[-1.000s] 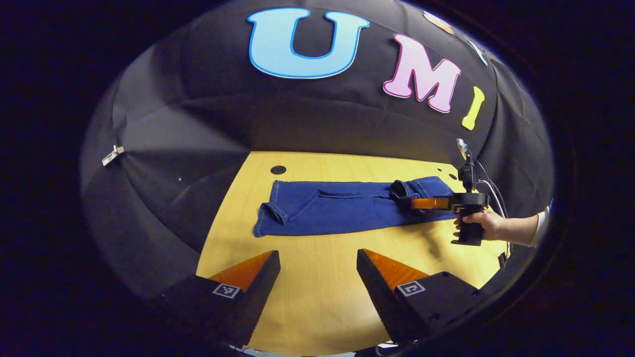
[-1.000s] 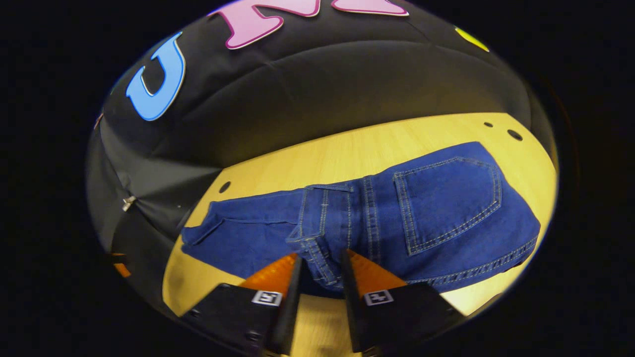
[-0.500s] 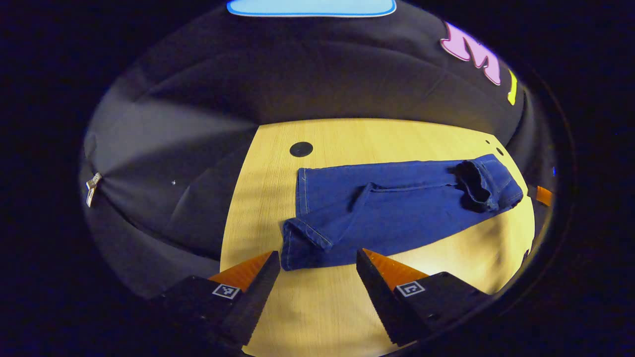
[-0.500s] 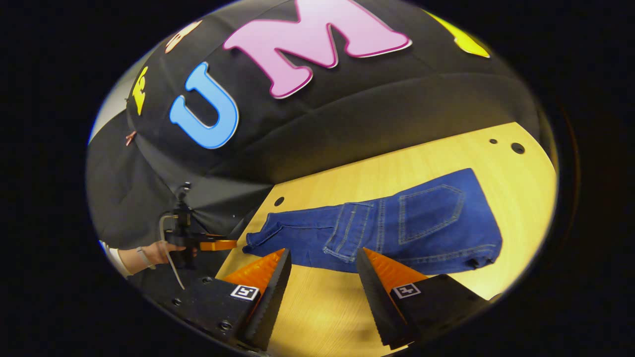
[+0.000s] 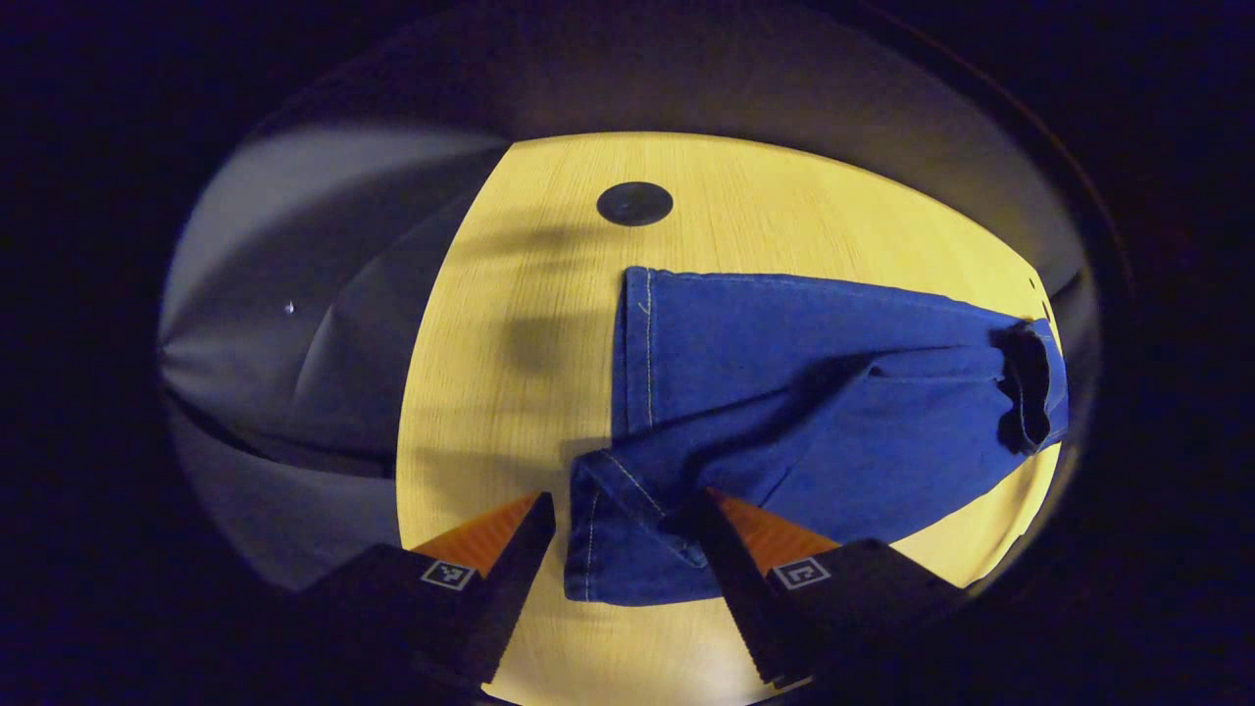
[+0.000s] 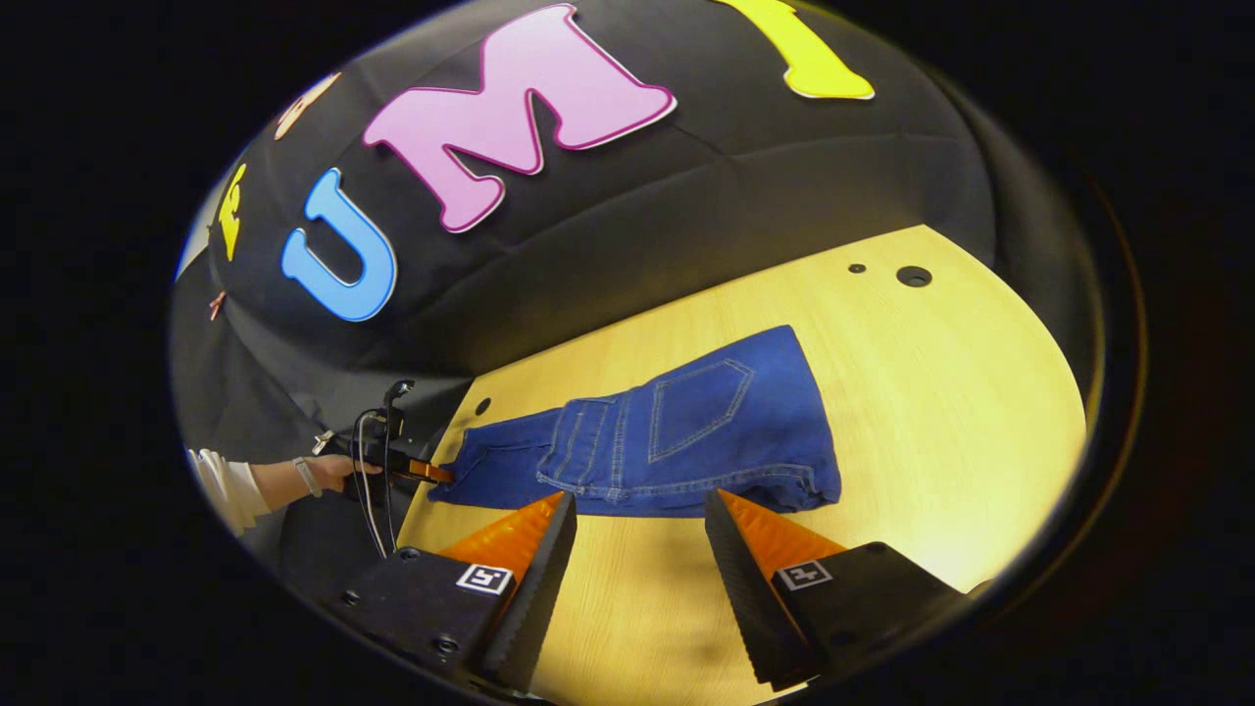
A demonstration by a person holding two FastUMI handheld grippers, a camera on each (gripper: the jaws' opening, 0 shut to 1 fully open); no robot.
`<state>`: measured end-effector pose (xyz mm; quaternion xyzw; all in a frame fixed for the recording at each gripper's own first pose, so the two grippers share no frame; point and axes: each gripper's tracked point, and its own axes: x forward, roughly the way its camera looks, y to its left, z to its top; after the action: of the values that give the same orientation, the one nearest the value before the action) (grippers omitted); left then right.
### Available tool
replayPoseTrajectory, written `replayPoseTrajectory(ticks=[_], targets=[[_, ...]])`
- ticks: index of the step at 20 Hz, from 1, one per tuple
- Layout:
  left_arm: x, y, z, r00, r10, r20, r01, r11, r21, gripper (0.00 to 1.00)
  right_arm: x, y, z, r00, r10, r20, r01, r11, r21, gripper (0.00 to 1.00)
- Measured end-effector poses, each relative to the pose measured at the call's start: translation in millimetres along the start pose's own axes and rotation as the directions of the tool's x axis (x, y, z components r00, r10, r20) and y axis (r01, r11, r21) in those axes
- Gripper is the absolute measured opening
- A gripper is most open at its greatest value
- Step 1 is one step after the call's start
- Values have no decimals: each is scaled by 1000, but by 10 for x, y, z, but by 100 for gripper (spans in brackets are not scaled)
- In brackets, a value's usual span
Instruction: Grasp the waist and the cuffs of the jeans and fold them to make the two legs overlap; first hold the waist and fold one-third of the jeans toward the cuffs, then hold the cuffs and fold the remaining one-third in the same direction to finish folding.
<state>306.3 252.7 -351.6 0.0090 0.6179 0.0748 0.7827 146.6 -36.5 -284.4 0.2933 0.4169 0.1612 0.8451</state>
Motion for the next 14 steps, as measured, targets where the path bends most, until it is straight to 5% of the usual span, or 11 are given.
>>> replayPoseTrajectory(ticks=[3,8,10,14], targets=[[8,-122,47,998,-69,3,69,997,16,95,16,61,59,1000,15,8,-16,1000,26,82],[86,-187,54,997,-77,-11,77,997,-5,32,-65,95,102,1000,29,11,-30,999,40,82],[82,-199,65,998,-65,-17,65,998,-18,18,-122,68,123,1000,26,12,-27,999,30,82],[-134,-369,108,995,-103,10,103,995,-13,8,-232,55,217,999,33,39,-34,999,25,82]])
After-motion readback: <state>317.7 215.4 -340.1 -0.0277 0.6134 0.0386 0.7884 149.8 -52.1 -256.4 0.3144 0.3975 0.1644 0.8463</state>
